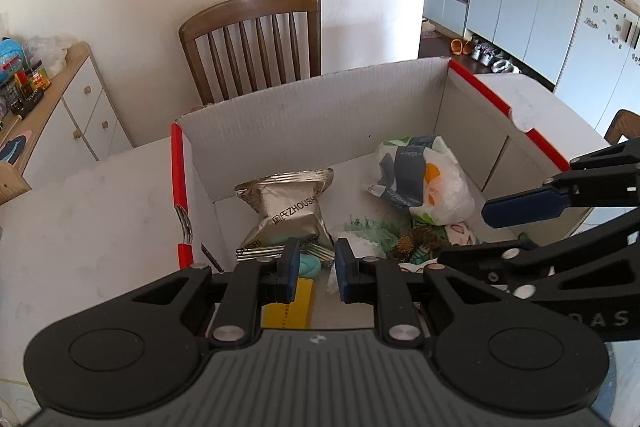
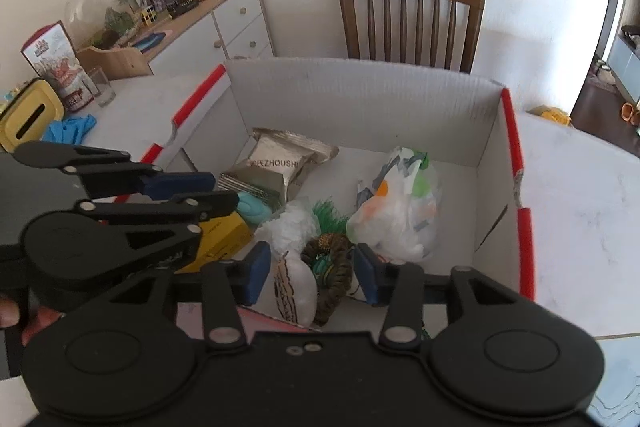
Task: Organize objects
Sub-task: 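Open both grippers to release the keychain and plush inside, then withdraw both tools from the red box back toward the mat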
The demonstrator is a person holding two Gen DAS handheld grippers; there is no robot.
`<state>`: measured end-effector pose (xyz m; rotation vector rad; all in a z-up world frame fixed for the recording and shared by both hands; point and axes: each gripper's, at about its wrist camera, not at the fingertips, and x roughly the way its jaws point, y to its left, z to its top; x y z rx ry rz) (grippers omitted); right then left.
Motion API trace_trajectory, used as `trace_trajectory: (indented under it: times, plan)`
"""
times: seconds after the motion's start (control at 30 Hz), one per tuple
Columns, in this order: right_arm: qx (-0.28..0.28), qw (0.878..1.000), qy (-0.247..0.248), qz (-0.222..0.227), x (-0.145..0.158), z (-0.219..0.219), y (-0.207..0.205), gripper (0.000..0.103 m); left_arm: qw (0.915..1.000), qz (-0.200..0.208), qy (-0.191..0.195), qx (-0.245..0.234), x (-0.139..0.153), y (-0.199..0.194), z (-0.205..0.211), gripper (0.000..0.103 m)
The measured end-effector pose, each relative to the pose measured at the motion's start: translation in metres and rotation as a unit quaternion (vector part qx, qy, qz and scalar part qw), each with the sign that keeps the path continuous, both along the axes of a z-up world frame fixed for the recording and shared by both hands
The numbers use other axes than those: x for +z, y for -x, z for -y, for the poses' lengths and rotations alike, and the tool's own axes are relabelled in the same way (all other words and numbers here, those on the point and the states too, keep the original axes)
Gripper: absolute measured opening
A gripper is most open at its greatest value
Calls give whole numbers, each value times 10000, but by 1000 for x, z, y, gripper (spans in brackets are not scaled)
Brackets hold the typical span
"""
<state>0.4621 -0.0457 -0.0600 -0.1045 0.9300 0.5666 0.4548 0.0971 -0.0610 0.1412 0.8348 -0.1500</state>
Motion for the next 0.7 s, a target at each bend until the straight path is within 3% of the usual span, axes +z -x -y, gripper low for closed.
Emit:
trace_trajectory:
  times: [0.3, 0.5, 0.7]
  plan:
    - [-39, 9997, -75, 236, 24, 15, 17, 46, 9998, 124, 134, -7, 23, 19, 9, 19]
    - [-78, 9991, -200, 377, 40, 28, 30, 51, 9995, 259, 181, 47, 38, 35, 16, 20]
    - [-44, 9980, -265, 576, 55, 40, 48, 52, 9988, 424, 228, 118, 52, 53, 22, 34]
